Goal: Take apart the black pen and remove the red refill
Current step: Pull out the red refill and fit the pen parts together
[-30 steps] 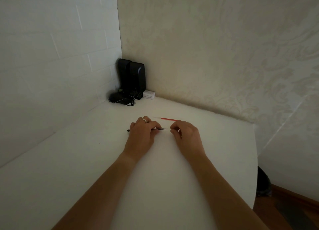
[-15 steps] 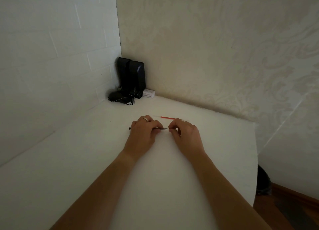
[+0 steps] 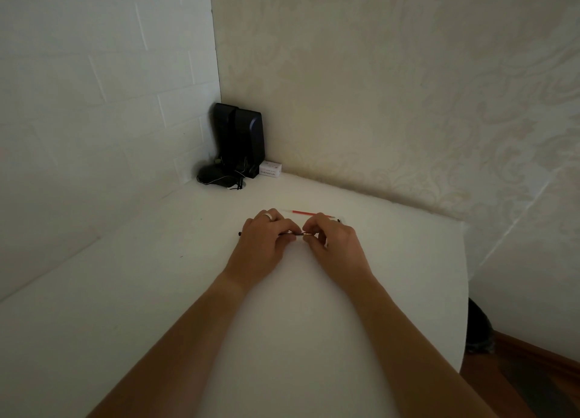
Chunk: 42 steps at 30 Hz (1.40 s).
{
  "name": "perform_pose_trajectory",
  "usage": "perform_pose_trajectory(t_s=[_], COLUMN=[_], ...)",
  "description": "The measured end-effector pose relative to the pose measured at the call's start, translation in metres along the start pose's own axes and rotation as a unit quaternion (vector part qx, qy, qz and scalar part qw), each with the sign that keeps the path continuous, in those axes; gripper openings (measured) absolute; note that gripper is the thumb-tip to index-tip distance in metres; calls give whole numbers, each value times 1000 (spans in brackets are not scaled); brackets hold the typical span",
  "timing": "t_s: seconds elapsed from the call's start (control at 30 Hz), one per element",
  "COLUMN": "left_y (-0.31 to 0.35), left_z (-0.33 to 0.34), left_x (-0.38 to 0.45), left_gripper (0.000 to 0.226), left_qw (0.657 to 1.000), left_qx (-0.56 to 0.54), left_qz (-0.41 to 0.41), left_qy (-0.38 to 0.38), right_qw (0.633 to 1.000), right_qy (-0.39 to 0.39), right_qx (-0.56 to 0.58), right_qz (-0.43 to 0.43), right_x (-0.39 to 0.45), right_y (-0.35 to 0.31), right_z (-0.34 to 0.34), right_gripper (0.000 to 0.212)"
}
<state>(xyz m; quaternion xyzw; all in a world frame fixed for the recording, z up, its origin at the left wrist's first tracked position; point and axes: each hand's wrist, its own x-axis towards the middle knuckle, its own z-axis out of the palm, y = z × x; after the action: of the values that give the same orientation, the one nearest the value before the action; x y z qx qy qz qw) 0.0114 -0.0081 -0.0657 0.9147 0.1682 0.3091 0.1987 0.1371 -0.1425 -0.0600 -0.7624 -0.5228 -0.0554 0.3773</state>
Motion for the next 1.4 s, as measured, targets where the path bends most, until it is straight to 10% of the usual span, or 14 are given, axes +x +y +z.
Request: perform_pose_trajectory(t_s=[1.4], left_y=[1], left_z=[-2], left_x=[0], left_gripper=[15], left_qw=[1000], left_qx=[15], left_qz=[-9], left_qy=[9], right_qw=[998], right_qy=[3], right_qx=[-63], right_qz=[-20], right_x=[-2], right_y=[3], right_z=[6], right_gripper=[10])
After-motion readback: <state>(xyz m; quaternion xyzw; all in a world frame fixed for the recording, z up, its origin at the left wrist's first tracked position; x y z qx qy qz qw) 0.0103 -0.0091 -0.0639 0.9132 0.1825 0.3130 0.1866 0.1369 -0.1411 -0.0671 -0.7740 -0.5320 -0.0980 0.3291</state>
